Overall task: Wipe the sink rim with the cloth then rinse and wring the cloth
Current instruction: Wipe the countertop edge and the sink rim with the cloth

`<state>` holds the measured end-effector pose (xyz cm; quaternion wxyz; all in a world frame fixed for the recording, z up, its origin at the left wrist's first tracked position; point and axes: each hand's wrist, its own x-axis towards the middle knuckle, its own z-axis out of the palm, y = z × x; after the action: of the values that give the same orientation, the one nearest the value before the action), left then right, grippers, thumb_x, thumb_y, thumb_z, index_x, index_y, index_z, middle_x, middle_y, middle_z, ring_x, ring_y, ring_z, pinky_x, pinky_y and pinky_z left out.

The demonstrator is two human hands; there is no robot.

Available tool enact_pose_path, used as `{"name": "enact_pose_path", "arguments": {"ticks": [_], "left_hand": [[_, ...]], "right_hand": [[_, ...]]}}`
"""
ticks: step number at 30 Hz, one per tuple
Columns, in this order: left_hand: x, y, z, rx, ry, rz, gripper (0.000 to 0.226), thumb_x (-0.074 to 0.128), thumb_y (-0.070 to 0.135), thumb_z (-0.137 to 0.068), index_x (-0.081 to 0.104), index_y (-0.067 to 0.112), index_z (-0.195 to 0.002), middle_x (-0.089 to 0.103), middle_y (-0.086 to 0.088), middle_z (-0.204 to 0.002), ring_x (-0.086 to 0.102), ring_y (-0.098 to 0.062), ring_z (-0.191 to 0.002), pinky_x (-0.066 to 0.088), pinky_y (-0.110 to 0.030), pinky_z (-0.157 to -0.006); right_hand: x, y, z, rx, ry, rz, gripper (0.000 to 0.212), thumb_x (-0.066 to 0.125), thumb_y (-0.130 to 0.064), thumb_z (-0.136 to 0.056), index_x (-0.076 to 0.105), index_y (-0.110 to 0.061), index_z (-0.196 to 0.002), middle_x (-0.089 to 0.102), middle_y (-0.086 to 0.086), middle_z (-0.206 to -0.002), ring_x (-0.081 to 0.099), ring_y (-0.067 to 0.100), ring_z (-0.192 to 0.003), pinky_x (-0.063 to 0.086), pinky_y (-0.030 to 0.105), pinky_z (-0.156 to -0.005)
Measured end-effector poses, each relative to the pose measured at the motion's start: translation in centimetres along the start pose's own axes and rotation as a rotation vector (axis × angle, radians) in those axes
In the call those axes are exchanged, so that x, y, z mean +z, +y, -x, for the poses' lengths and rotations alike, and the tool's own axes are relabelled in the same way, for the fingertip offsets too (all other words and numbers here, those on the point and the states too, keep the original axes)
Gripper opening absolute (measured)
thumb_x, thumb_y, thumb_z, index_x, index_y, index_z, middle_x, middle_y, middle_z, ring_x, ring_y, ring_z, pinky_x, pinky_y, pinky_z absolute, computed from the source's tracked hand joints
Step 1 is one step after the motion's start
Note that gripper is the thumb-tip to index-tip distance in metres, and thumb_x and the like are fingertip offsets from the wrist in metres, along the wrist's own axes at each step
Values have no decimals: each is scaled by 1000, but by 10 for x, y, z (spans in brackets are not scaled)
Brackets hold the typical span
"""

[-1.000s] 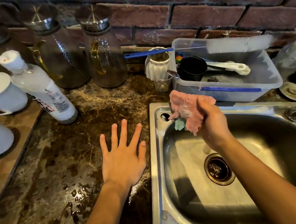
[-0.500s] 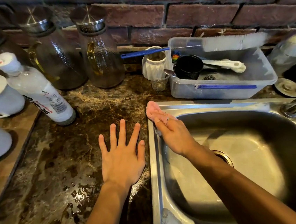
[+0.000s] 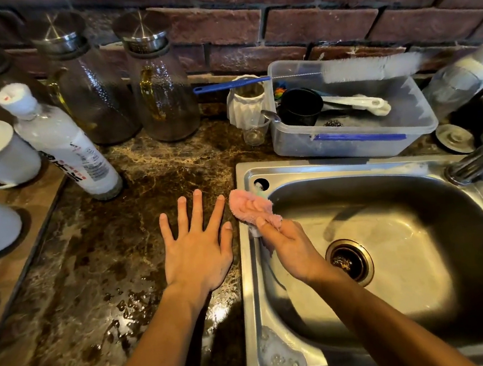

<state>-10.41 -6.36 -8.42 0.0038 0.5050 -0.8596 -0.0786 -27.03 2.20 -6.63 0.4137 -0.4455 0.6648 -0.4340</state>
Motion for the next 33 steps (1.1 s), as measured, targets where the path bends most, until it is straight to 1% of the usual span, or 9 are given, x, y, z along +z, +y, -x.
{"name": "enact_pose_path", "arguments": {"ticks": [4,8,10,14,18,20,23,29,33], "left_hand": [[-4,-4,2,22,-32,12,60,5,54,-99,2,42,-158,-1,0,-170,-4,-28,-156,0,-60,-122],[-11,-5,28,16,-30,8,61,7,52,-99,7,39,-159,3,-1,-170,0,-27,-156,1,-58,-122],[-12,-6,52,-8,-28,15,61,7,52,-99,7,38,-159,3,-1,-170,0,-27,-156,1,-57,-122],[-12,-6,104,-73,-32,39,61,6,52,-100,7,38,-159,2,-1,-170,0,-27,-156,0,-56,-122],[-12,0,150,-88,-34,11,61,7,53,-101,8,38,-159,2,-2,-170,1,-29,-156,1,-57,-122],[-13,5,167,-94,-37,16,60,7,54,-101,7,39,-159,1,-2,-170,0,-29,-156,0,-57,-122],[-11,15,193,-127,-63,32,59,7,53,-101,3,41,-159,-5,0,-170,-6,-28,-156,-4,-56,-121],[0,29,226,-188,-101,36,59,3,53,-100,-2,42,-158,-7,4,-169,-8,-25,-156,-4,-56,-122],[6,31,231,-211,-78,57,58,5,51,-101,2,43,-158,-5,6,-169,-7,-23,-156,-2,-56,-122]], "right_hand": [[3,1,12,10,18,-82,38,47,-28,-103,63,-17,-135,70,-22,-122,60,-3,-120,43,19,-106],[4,1,35,68,-21,-120,27,43,-16,-106,70,-21,-103,67,-34,-75,60,-17,-80,44,8,-78],[5,4,45,75,-70,-132,29,42,-19,-106,71,-18,-113,68,-35,-77,60,-16,-80,44,7,-78],[3,0,72,95,-144,-161,37,42,-15,-106,61,-32,-79,61,-31,-60,54,-19,-66,40,5,-73],[0,12,107,140,-247,-85,25,52,-35,-102,75,-31,-96,75,-24,-94,67,-8,-93,47,25,-94],[1,13,120,171,-295,-140,32,54,-38,-100,72,-25,-123,73,-10,-123,65,7,-118,44,35,-110],[2,7,135,148,-359,-162,41,54,-36,-99,64,-19,-135,64,-7,-138,57,10,-131,35,37,-118],[-9,5,146,152,-436,-8,27,54,-20,-103,71,-36,-116,68,-22,-120,61,-14,-108,40,11,-101],[-14,-3,148,101,-453,67,31,56,-27,-100,76,-50,-94,71,-31,-108,63,-7,-109,41,19,-105]]}}
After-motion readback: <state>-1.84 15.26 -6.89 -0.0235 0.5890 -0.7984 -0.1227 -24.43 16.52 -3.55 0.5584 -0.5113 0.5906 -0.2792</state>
